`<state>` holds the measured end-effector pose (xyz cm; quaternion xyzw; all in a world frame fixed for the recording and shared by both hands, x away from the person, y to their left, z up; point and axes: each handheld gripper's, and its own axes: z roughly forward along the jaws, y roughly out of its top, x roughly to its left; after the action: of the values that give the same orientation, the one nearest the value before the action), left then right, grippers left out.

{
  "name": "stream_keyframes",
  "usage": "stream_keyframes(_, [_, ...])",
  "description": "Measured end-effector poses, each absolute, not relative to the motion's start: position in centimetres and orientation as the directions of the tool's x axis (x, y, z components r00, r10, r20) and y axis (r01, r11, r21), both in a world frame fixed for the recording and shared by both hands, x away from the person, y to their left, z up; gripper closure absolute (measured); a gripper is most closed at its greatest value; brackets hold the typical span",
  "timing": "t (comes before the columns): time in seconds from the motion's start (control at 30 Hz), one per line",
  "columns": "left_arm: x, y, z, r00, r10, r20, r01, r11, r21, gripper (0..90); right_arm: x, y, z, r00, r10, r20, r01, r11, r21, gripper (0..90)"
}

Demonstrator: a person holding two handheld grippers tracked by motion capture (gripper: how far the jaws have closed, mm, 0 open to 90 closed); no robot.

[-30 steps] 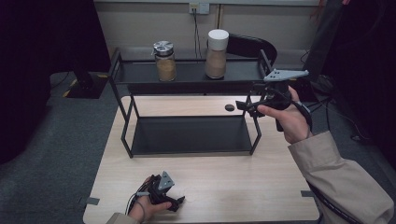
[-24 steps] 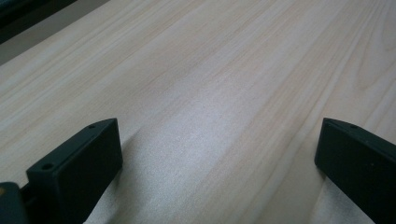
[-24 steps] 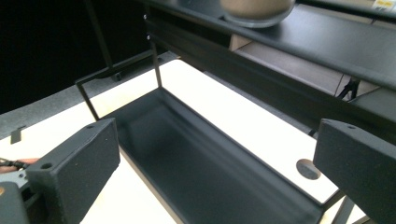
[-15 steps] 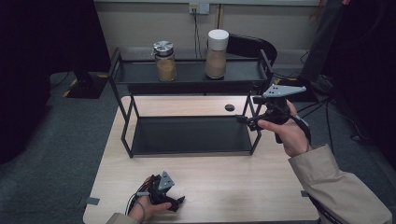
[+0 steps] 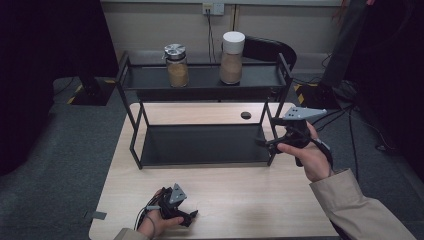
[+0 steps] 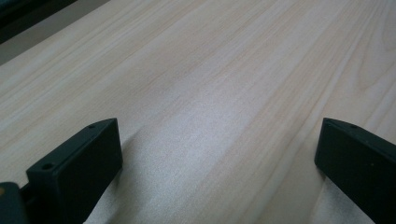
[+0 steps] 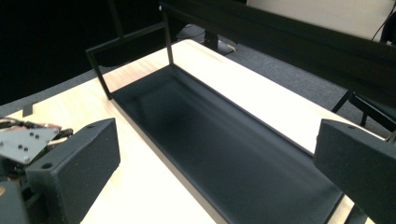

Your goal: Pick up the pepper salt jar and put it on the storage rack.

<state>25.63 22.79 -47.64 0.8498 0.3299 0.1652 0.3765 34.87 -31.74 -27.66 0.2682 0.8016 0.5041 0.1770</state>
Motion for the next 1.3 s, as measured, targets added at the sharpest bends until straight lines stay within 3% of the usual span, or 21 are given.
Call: stream_keyframes(1.3, [25.6, 22.6, -47.7, 0.722, 0.692, 0.029, 0.442, -0.492, 0.750, 0.0, 31.9, -34.9, -38.6, -0.817, 0.575, 0.041, 0.291, 0.350, 0.890, 0.0])
